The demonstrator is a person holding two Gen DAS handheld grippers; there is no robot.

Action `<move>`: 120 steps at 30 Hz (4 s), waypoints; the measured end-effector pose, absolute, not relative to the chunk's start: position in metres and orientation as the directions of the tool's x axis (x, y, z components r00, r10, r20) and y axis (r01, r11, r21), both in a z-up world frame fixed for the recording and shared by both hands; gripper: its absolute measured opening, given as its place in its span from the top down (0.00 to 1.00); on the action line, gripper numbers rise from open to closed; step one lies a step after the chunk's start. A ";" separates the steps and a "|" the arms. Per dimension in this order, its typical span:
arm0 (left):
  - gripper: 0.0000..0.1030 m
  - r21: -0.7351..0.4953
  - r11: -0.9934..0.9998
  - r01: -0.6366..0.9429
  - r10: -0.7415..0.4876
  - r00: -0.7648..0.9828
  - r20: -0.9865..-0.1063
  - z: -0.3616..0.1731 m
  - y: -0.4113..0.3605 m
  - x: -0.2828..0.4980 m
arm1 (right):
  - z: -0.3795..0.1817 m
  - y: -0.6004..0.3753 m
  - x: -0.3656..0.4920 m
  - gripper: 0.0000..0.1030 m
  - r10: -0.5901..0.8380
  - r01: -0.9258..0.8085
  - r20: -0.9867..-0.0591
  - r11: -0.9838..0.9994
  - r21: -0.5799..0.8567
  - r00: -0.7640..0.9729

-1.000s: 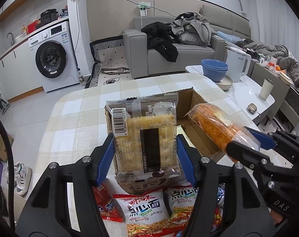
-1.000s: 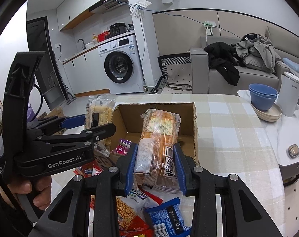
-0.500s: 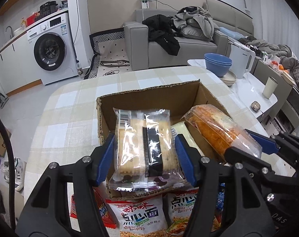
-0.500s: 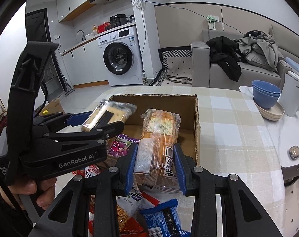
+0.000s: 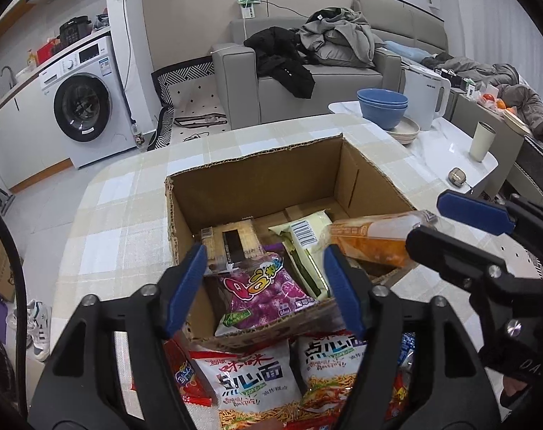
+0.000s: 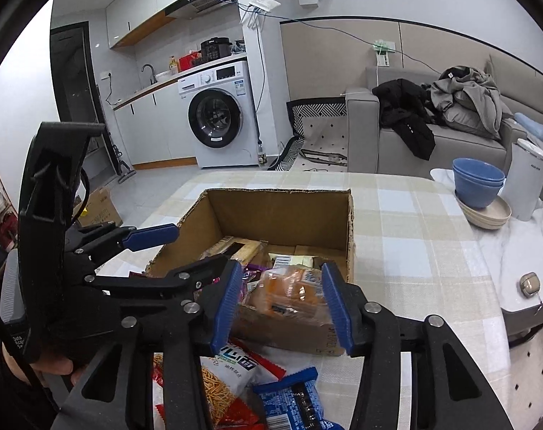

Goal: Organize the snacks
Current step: 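Lower both packs into the cardboard box and open both tools, then move both tools back toward the remaining snack packets, then grasp the red triangular chip bag with the left tool while the right tool grasps the blue biscuit pack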

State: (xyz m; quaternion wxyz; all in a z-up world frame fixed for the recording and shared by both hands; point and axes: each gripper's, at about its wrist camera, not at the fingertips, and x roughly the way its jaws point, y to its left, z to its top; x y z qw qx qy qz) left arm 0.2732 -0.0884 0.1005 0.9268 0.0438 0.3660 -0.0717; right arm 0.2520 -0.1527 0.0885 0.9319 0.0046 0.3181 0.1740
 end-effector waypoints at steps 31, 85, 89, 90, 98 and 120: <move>0.01 -0.061 0.996 0.071 -0.093 0.743 -0.663 0.084 -0.006 0.157 | 0.069 -0.186 0.183 0.00 0.270 -0.279 -0.650 0.956 0.092 0.710; 0.09 -0.094 0.994 -0.062 -0.038 0.602 -0.797 -0.029 0.064 0.250 | -0.020 -0.180 0.214 0.08 0.171 -0.303 -0.847 0.953 0.012 0.504; 0.19 -0.129 0.991 -0.040 -0.079 0.599 -0.796 -0.032 0.062 0.253 | -0.023 -0.177 0.214 0.20 0.184 -0.317 -0.846 0.948 0.018 0.501; 0.23 -0.136 0.990 -0.032 -0.090 0.598 -0.796 -0.033 0.061 0.254 | -0.023 -0.176 0.214 0.21 0.179 -0.315 -0.845 0.949 0.014 0.503; 0.28 -0.150 0.988 -0.023 -0.105 0.604 -0.790 -0.036 0.058 0.251 | -0.025 -0.168 0.209 0.38 0.210 -0.348 -0.839 0.937 0.027 0.501; 0.31 -0.185 0.982 -0.043 -0.116 0.636 -0.763 -0.025 0.071 0.230 | -0.014 -0.168 0.200 0.45 0.213 -0.351 -0.815 0.936 0.013 0.539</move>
